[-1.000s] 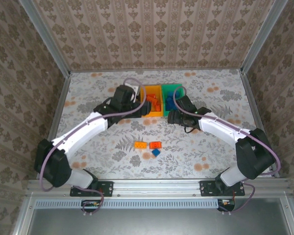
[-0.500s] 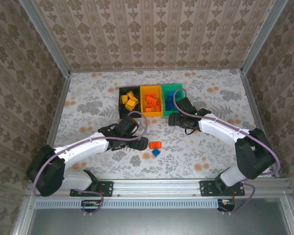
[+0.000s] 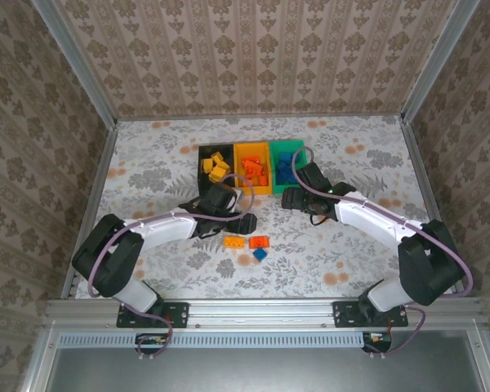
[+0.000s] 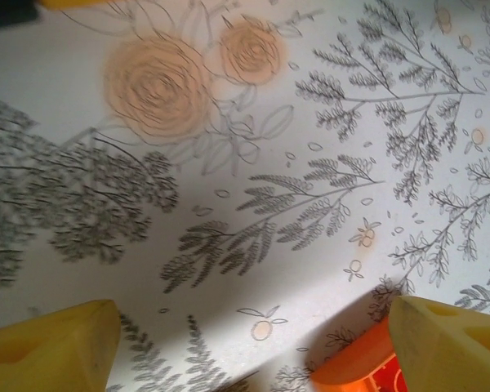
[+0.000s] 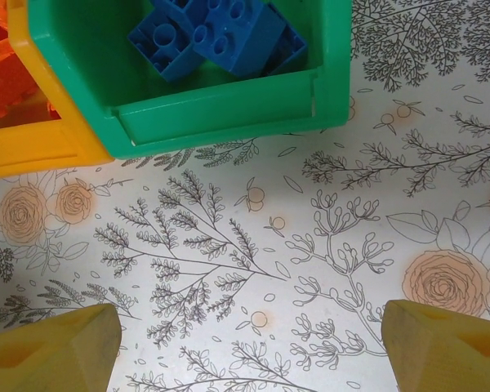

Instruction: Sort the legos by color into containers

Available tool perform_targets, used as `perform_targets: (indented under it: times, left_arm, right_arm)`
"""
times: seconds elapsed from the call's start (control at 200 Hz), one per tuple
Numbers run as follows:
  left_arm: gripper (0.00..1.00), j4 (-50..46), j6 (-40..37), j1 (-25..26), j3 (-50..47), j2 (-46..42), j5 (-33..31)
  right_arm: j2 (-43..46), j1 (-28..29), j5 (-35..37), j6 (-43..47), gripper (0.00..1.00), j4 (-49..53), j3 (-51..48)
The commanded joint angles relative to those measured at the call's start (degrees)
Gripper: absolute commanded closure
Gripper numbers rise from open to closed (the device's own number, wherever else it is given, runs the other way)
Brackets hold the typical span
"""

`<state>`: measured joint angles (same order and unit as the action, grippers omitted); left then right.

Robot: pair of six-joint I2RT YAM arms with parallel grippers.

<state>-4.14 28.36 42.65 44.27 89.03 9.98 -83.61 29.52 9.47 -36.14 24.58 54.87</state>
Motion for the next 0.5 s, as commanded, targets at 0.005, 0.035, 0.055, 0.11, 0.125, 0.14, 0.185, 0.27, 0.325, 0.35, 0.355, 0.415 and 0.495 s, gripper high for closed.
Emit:
perform_targets:
  times: [0.005,0.035,0.055,0.11,0.125,0.14,0.185,0.27,0.325,0.35,0.355,0.415,0.495]
  left_arm:
    - [0.14,2.9,3.7,0.3,-2.1,-0.6,5.4]
    - [0.15,2.7,4.5,0.5,-3.1,-1.2,6.0]
    - [0.15,2.4,5.1,0.7,-3.9,-1.7,6.3]
    - [0.16,1.4,6.7,1.2,-6.0,-3.5,6.8]
    - [0.17,1.2,7.2,1.4,-6.6,-4.3,7.0]
    - [0.17,0.9,7.6,1.6,-7.2,-5.0,6.9]
    - [0.17,-0.9,8.5,1.9,-8.5,-7.7,6.6]
    - [0.16,-3.6,10.4,2.2,-10.6,-13.7,6.4]
    - [0.15,-3.7,11.8,2.3,-11.8,-16.7,8.1]
    - [0.15,-3.4,12.4,2.2,-12.1,-17.4,9.3]
    - [0.15,-3.5,12.4,2.2,-12.1,-17.5,9.5]
    - [0.15,-7.2,11.4,2.8,-11.0,-18.3,8.8]
    - [0.1,-15.2,7.0,4.8,-7.6,-18.3,1.8]
  right_arm:
    - [1.9,-0.3,1.9,0.7,0.15,1.7,-0.9]
    - [1.9,-0.4,1.9,0.7,0.15,1.6,-0.9]
    - [2.0,-0.4,1.9,0.7,0.15,1.6,-0.9]
    - [2.0,-0.5,2.0,0.7,0.15,1.5,-0.9]
    - [1.9,-0.6,2.0,0.7,0.15,1.4,-0.8]
    - [1.9,-0.6,2.0,0.7,0.15,1.3,-0.8]
    - [1.7,-0.6,1.9,0.7,0.15,1.3,-0.8]
    - [1.1,-0.6,1.6,0.6,0.15,0.8,-0.7]
    - [0.7,-0.6,1.3,0.4,0.15,0.4,-0.7]
    - [0.5,-0.6,1.2,0.3,0.15,0.2,-0.7]
    - [0.5,-0.6,1.2,0.3,0.15,0.2,-0.7]
    - [0.0,-0.6,0.7,0.1,0.15,0.0,-0.6]
    - [-0.2,-0.6,0.4,-0.2,0.15,-0.3,-0.7]
